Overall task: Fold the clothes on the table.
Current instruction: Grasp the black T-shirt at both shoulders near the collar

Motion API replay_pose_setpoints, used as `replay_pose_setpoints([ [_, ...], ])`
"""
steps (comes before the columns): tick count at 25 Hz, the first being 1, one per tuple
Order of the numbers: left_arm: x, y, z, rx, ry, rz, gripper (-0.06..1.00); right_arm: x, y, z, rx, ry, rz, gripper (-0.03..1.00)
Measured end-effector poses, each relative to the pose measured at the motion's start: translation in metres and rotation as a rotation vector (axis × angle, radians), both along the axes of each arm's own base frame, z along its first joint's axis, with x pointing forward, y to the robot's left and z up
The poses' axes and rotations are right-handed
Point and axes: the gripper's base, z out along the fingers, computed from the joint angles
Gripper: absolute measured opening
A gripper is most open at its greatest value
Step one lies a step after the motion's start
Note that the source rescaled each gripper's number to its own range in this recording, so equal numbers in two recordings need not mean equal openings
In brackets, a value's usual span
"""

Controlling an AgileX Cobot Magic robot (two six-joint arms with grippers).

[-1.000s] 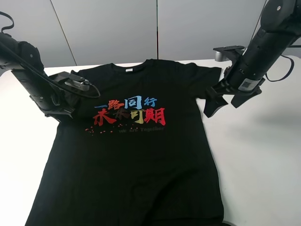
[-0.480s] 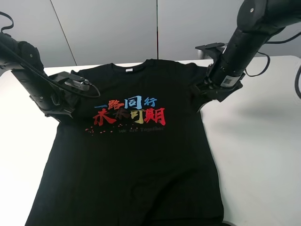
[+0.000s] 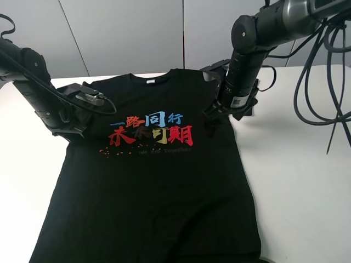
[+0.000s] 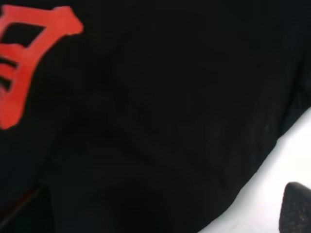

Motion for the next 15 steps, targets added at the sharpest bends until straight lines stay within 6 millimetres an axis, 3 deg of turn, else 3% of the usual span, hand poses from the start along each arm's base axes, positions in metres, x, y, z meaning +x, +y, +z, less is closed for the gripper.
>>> replay_pose_setpoints([
  [15,0.000,0.000,0.000,0.000,0.000,0.000,0.01,0.004,0.000,-0.022,-0.031,0.008,-0.060,1.00],
])
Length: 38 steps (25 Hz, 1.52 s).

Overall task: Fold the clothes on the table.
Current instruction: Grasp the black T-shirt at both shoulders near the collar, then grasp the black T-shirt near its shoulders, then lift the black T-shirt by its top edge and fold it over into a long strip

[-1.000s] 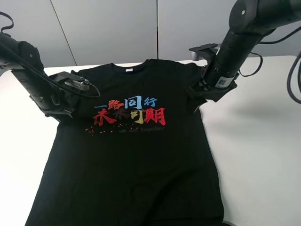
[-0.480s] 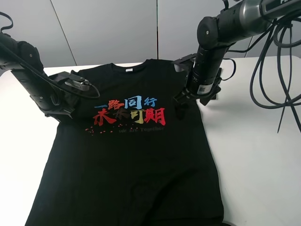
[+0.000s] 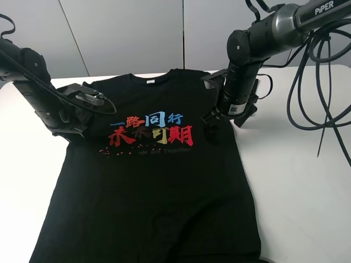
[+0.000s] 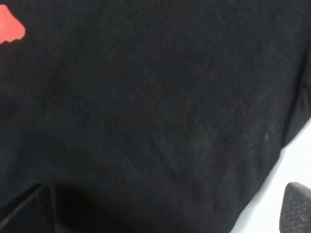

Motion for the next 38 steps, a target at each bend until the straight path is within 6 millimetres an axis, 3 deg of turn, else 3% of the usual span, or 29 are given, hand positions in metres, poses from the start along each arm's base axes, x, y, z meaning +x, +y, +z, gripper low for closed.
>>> replay_pose_setpoints([
  [12,0.000,0.000,0.000,0.000,0.000,0.000,0.01,0.001,0.000,-0.003,-0.017,-0.010,0.006,0.98],
  [21,0.000,0.000,0.000,0.002,-0.001,-0.022,0.01,-0.005,0.016,-0.009,-0.043,0.002,0.077,0.46],
  [26,0.000,0.000,0.000,0.002,-0.001,-0.024,0.01,-0.007,0.019,-0.009,-0.023,0.020,0.049,0.04],
  [34,0.003,-0.001,0.002,0.000,-0.004,-0.024,0.01,-0.007,0.019,-0.007,-0.021,0.016,0.040,0.01],
  [38,0.014,-0.004,0.019,-0.012,-0.039,-0.024,0.01,-0.005,0.016,0.001,-0.039,-0.022,0.050,0.01],
])
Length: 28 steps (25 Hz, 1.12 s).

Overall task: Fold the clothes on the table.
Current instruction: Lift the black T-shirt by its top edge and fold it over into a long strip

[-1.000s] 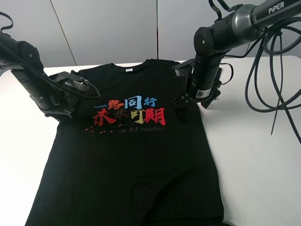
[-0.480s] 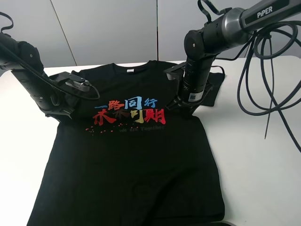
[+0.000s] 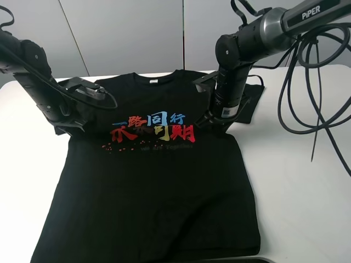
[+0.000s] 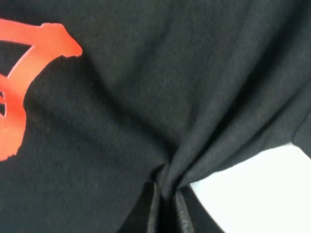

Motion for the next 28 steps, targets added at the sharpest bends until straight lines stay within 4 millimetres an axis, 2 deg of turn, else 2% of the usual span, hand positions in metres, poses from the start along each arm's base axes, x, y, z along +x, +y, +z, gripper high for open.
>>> replay_pose_setpoints([
  [2,0.007,-0.002,0.018,-0.016,-0.054,-0.002,0.01,0.002,-0.003,0.012,-0.019,-0.049,0.007,0.01],
  [7,0.023,-0.007,0.071,-0.067,-0.209,0.002,0.01,0.013,-0.010,0.059,-0.053,-0.254,0.002,0.00],
  [13,0.039,-0.013,0.131,-0.124,-0.380,0.003,0.01,0.042,-0.020,0.138,-0.068,-0.506,-0.008,0.00],
  [17,0.045,-0.018,0.177,-0.164,-0.477,-0.004,0.01,0.057,-0.030,0.185,-0.087,-0.577,-0.011,0.00],
  [20,0.048,-0.021,0.209,-0.187,-0.531,-0.012,0.01,0.061,-0.033,0.214,-0.117,-0.618,0.013,0.00],
  [24,0.043,-0.021,0.242,-0.206,-0.537,-0.033,0.01,0.056,-0.035,0.235,-0.132,-0.611,0.037,0.00],
  [28,0.026,-0.022,0.251,-0.219,-0.462,-0.121,0.00,0.043,-0.037,0.246,-0.103,-0.568,0.047,0.00],
])
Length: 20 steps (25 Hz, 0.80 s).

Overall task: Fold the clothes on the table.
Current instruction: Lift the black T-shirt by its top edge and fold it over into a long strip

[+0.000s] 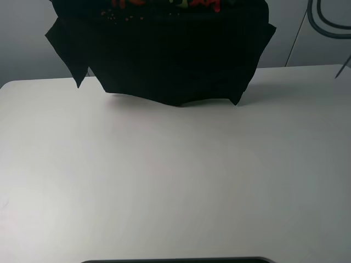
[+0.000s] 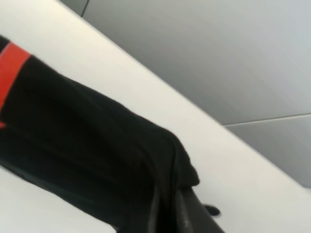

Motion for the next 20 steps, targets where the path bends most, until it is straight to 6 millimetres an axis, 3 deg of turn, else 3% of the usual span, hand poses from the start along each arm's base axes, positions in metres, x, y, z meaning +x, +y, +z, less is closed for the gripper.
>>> replay_pose_setpoints([
  [7,-0.042,0.010,-0.023,0.038,0.137,-0.057,0.00,-0.045,-0.001,0.003,-0.033,0.114,0.094,0.00],
  [12,-0.076,0.022,-0.057,0.079,0.247,-0.045,0.00,-0.084,-0.001,-0.026,-0.014,0.278,0.179,0.00],
  [20,-0.122,0.035,-0.091,0.085,0.365,-0.013,0.00,-0.143,0.004,-0.081,0.012,0.540,0.247,0.00],
])
